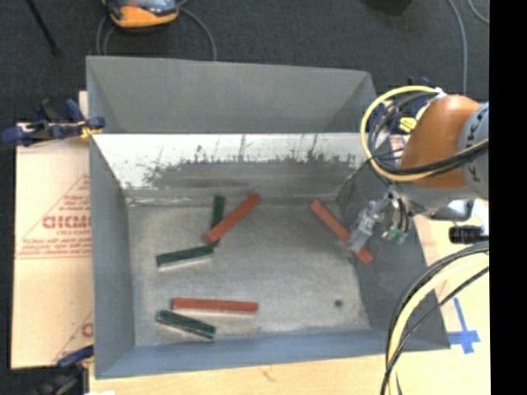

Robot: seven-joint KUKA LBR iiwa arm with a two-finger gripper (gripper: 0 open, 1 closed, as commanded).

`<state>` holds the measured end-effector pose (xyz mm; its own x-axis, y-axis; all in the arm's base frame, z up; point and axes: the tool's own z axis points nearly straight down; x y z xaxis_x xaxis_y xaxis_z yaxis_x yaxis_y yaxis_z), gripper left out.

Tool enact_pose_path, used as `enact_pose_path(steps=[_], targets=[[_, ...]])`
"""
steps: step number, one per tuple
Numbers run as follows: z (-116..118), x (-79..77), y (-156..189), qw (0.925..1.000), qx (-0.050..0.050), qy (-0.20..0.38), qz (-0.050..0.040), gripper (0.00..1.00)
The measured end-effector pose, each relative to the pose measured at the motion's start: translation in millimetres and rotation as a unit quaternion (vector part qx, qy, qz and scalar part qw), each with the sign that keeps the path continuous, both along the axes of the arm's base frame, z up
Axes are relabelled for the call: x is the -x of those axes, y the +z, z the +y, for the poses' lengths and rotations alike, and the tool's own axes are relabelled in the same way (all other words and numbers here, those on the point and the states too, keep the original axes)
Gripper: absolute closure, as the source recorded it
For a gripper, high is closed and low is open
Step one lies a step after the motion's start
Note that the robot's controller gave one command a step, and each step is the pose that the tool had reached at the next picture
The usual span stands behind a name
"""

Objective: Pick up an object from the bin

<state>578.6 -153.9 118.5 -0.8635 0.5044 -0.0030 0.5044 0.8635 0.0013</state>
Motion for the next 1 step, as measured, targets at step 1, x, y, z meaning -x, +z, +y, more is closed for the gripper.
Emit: enact_pose_path(steps=[1], targets=[[-0.4,-0.7,10.1,1.0000,0.000,0.000,-0.0014,1.00]])
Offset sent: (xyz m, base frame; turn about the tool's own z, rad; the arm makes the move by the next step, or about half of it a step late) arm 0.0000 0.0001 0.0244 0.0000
